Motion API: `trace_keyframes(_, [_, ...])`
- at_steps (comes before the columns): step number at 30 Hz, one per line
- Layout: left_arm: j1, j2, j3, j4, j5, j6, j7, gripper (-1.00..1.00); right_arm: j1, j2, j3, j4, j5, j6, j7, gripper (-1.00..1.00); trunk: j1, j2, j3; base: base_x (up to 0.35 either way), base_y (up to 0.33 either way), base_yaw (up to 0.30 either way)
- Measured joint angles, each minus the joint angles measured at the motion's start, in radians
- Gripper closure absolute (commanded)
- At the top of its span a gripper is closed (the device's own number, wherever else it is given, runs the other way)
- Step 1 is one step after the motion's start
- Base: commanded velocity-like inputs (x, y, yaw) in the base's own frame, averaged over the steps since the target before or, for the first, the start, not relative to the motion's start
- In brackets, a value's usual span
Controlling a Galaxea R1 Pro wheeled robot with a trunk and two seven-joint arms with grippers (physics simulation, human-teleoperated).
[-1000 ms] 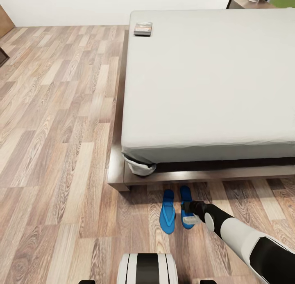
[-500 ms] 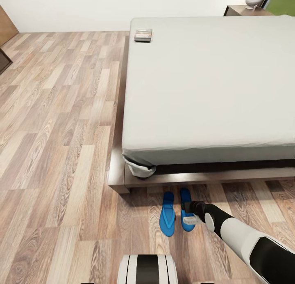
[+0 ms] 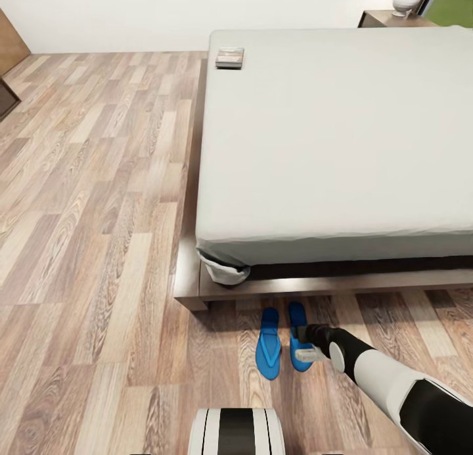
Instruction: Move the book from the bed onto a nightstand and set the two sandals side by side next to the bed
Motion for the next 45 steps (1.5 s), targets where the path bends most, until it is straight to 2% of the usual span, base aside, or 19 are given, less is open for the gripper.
trace_keyframes(3, [0.000, 0.000, 0.000, 0.000, 0.000, 0.000, 0.000, -1.00, 0.000, 0.000, 0.000, 0.009, 0.000, 0.000, 0.000, -1.00, -0.001, 0.001, 0.012, 0.000, 0.000, 0.000])
trace_keyframes(14, [0.000, 0.000, -0.017, 0.000, 0.000, 0.000, 0.000, -1.00, 0.000, -0.001, 0.002, 0.018, 0.000, -0.001, 0.000, -1.00, -0.001, 0.001, 0.012, 0.000, 0.000, 0.000])
trace_keyframes(22, [0.000, 0.000, -0.023, 0.000, 0.000, 0.001, 0.000, -1.00, 0.000, -0.001, 0.002, 0.019, 0.000, -0.003, 0.000, -1.00, -0.005, 0.003, 0.043, 0.000, 0.000, 0.000])
trace_keyframes(32, [-0.001, 0.000, -0.025, 0.000, 0.000, 0.001, -0.001, -1.00, 0.000, -0.001, 0.003, 0.021, 0.000, -0.003, 0.000, -1.00, -0.005, 0.003, 0.043, 0.000, 0.000, 0.000])
trace_keyframes(38, [0.000, 0.000, -0.026, 0.000, 0.000, 0.001, -0.001, -1.00, 0.000, -0.001, 0.004, 0.021, 0.000, -0.004, 0.000, -1.00, -0.008, 0.004, 0.066, 0.000, 0.000, 0.000])
trace_keyframes(45, [0.000, 0.000, -0.026, 0.000, 0.000, 0.002, -0.001, -1.00, 0.000, -0.001, 0.043, 0.040, 0.000, -0.004, -0.001, -1.00, -0.008, 0.004, 0.070, 0.000, 0.000, 0.000])
